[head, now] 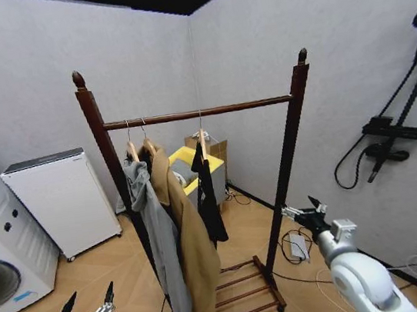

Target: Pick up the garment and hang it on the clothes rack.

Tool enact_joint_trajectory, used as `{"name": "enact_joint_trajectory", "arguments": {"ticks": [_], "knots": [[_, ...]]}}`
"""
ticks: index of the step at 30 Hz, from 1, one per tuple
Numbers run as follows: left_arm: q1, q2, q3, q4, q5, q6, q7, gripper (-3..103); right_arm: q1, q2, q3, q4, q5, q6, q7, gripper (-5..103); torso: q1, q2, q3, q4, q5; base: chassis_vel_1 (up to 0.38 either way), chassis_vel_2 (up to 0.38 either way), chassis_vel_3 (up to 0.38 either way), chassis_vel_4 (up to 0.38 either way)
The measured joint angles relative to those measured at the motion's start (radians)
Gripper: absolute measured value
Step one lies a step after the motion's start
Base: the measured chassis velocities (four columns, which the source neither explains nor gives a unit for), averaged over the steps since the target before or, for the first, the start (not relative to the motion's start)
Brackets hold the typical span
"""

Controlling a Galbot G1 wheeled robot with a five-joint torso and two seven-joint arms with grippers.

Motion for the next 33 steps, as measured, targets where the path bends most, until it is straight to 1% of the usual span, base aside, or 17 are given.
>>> {"name": "enact_joint_trajectory", "arguments": {"ticks": [2, 3, 5, 9, 12, 20, 30, 33], "knots": [[0.000, 0.000, 0.000, 0.000, 0.000, 0.000, 0.000, 100, -0.009, 0.006, 0.005, 0.005, -0.004, 0.001, 0.000, 100, 0.000, 0.000, 0.000, 0.0000, 0.0000, 0.000, 0.000, 0.000, 0.000], [0.000, 0.000, 0.000, 0.000, 0.000, 0.000, 0.000, 100, -0.028, 0.023, 0.022, 0.014, -0.012, 0.005, 0.000, 100, 0.000, 0.000, 0.000, 0.0000, 0.0001, 0.000, 0.000, 0.000, 0.000], [0.000, 0.000, 0.000, 0.000, 0.000, 0.000, 0.000, 100, -0.052, 0.036, 0.036, 0.020, -0.020, 0.012, 0.001, 100, 0.000, 0.000, 0.000, 0.0000, 0.0001, 0.000, 0.000, 0.000, 0.000], [0.000, 0.000, 0.000, 0.000, 0.000, 0.000, 0.000, 100, -0.065, 0.054, 0.030, 0.017, -0.043, 0.036, 0.001, 100, 0.000, 0.000, 0.000, -0.0001, 0.0003, 0.000, 0.000, 0.000, 0.000], [0.000, 0.000, 0.000, 0.000, 0.000, 0.000, 0.000, 100, -0.064, 0.062, 0.018, 0.016, -0.050, 0.038, 0.001, 100, 0.000, 0.000, 0.000, 0.0000, 0.0002, 0.000, 0.000, 0.000, 0.000], [0.000, 0.000, 0.000, 0.000, 0.000, 0.000, 0.000, 100, -0.055, 0.071, -0.014, 0.024, -0.064, 0.036, 0.002, 100, 0.000, 0.000, 0.000, 0.0001, 0.0002, 0.009, -0.008, -0.004, 0.005], [0.000, 0.000, 0.000, 0.000, 0.000, 0.000, 0.000, 100, -0.062, 0.073, -0.021, 0.035, -0.064, 0.035, 0.002, 100, 0.000, 0.000, 0.000, 0.0000, 0.0003, 0.119, -0.123, -0.111, 0.103], [0.000, 0.000, 0.000, 0.000, 0.000, 0.000, 0.000, 100, -0.074, 0.075, -0.015, 0.040, -0.064, 0.046, 0.000, 100, 0.000, 0.000, 0.000, 0.0001, 0.0000, 0.127, -0.162, -0.140, 0.116]]}}
